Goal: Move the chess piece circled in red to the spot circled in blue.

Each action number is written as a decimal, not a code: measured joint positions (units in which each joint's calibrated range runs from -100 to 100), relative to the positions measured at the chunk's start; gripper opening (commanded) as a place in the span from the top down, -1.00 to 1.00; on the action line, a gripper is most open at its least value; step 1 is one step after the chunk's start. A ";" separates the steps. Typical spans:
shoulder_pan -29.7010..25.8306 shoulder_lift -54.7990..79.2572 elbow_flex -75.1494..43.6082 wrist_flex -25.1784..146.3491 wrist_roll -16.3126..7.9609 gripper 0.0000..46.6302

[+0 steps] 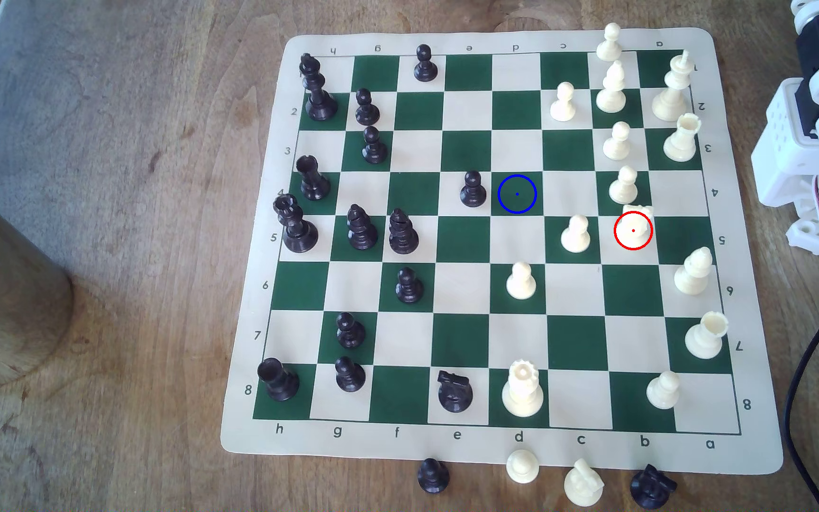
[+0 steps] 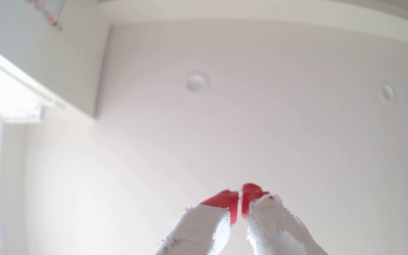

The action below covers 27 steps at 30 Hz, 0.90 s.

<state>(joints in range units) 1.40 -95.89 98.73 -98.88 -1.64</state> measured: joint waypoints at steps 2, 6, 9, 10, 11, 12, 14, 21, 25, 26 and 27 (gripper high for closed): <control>0.00 0.00 0.00 0.00 0.00 0.99; -0.44 0.00 0.00 0.72 0.20 0.99; -1.55 -0.08 -2.53 9.40 0.34 0.99; -1.84 0.00 -3.43 12.75 0.34 0.99; -1.99 0.00 -5.24 16.49 0.34 0.99; -2.06 0.00 -8.77 25.18 0.34 0.99; -2.06 0.00 -11.66 34.82 0.24 0.99; -2.06 0.00 -24.31 79.68 -0.20 0.99; -2.06 0.00 -30.73 95.46 -0.20 0.99; -2.06 0.00 -31.72 98.33 -0.20 0.99; -2.06 0.00 -32.72 100.56 -0.20 0.99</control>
<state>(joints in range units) -0.66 -95.89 66.02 1.67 -1.83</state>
